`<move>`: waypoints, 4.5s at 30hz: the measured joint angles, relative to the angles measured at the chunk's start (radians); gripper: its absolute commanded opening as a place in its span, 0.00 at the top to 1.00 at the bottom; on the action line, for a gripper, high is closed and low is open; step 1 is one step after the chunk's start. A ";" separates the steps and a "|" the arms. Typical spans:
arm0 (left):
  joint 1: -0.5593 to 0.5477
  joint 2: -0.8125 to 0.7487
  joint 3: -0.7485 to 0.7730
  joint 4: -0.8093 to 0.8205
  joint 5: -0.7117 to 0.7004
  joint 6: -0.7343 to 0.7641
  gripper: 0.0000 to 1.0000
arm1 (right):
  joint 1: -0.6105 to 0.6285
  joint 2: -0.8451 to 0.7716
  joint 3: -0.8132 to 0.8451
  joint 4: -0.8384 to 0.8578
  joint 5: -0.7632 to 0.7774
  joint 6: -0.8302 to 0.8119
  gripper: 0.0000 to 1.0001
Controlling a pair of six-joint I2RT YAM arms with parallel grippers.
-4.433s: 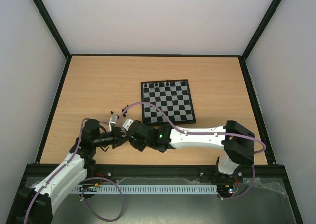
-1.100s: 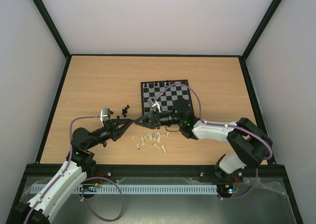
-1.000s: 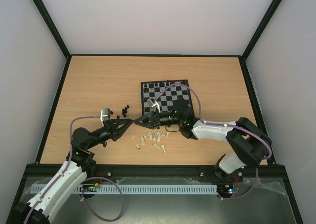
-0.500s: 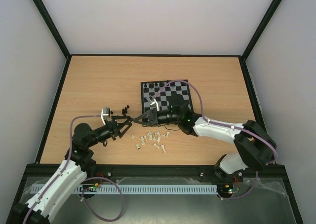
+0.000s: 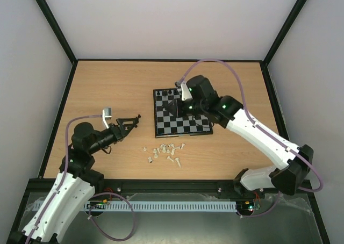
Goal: Set up the chess pieces on the board
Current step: Place the chess piece on the chessboard.
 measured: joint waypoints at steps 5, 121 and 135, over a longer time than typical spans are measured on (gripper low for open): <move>0.000 0.057 0.030 -0.100 -0.053 0.121 0.13 | -0.030 0.130 0.199 -0.279 0.275 -0.089 0.96; 0.074 0.381 0.098 -0.011 -0.095 0.317 0.00 | -0.420 1.117 0.952 -0.498 0.470 -0.315 0.73; 0.074 0.388 0.098 -0.005 -0.107 0.314 0.00 | -0.420 0.913 0.785 -0.423 0.455 -0.303 0.46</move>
